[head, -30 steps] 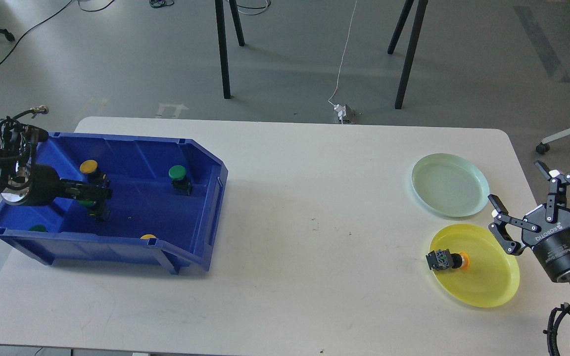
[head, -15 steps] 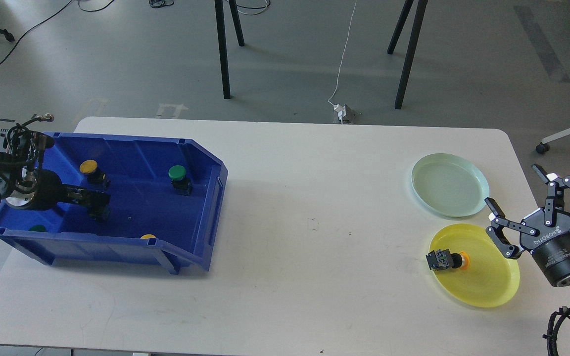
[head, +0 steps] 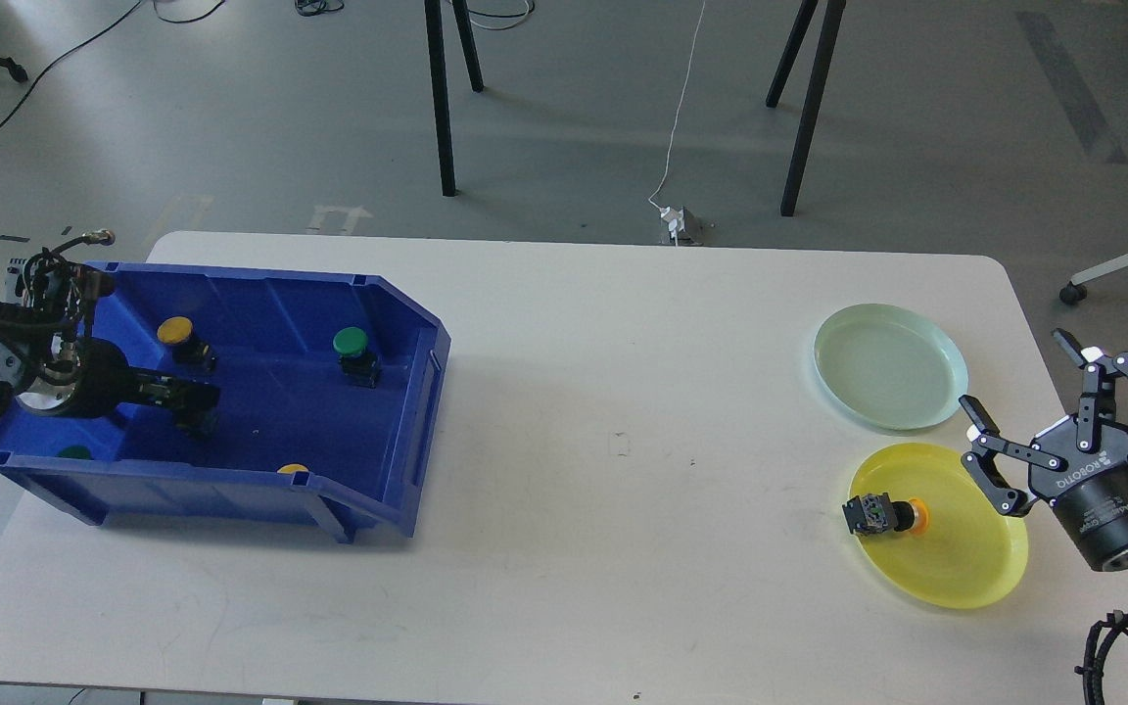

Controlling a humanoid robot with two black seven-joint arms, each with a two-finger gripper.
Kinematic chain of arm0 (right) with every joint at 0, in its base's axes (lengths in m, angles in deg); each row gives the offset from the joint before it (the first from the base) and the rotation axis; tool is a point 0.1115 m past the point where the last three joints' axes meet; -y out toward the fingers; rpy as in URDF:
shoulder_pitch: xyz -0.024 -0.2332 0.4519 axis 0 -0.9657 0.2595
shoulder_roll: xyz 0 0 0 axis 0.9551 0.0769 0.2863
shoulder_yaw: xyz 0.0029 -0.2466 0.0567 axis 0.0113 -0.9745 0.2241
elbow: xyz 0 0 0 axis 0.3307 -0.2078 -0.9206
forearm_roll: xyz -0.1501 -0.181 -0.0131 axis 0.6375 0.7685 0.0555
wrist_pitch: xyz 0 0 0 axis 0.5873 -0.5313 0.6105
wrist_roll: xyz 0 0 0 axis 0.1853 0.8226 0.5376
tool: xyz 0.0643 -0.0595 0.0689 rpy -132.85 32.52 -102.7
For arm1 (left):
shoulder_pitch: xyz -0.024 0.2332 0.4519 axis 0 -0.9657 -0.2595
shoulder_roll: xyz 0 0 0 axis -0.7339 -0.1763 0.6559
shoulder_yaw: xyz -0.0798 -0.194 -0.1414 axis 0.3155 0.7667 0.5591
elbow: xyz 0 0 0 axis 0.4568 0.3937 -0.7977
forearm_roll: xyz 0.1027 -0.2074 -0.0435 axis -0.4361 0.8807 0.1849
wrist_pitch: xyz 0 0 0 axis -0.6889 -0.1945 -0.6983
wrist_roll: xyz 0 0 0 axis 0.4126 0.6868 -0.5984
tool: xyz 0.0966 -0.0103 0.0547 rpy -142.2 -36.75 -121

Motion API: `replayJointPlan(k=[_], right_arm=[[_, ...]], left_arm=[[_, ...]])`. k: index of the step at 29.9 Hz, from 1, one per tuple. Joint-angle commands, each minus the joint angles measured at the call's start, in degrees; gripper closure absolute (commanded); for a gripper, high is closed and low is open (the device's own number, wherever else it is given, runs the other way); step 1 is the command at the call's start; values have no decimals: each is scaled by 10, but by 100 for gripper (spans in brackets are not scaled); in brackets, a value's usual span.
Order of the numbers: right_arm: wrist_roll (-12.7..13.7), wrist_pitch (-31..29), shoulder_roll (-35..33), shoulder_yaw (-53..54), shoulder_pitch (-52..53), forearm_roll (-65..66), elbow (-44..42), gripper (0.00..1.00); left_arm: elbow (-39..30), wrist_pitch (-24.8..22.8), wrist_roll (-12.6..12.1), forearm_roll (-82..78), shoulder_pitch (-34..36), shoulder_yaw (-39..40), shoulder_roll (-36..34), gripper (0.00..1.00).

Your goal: Pass button and place on color plate

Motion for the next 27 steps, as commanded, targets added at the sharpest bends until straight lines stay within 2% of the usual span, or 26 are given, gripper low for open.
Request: replayJointPlan(k=[1,8,11,14,15,21,24,27], right_arm=[[0,0,0,0,-3,1,0,6],[0,0,0,0,-4,0,-2,6],[0,0,0,0,-4,0,-2,6],[0,0,0,0,-4,0,-2,6],[0,0,0,0,-4,1,-2,6],[0,0,0,0,-5,1,-2,6],[0,0,0,0,-8,1,-2,6],[0,0,0,-1,-9,1,-3,6]], left_arm=[[12,0,0,0,-12,0,6,27],[12,0,0,-1,-14,0,5,32],[12,0,0,-2,-14,0,5,41],[12,0,0,-3,-14,-1,6,62],[12,0,0,-2,-14,-1,6,66],[12,0,0,-3,-14,-1,6,78],[12,0,0,-1,-13,-1,6,89],[12,6,0,-1,-13,-1,6,91]])
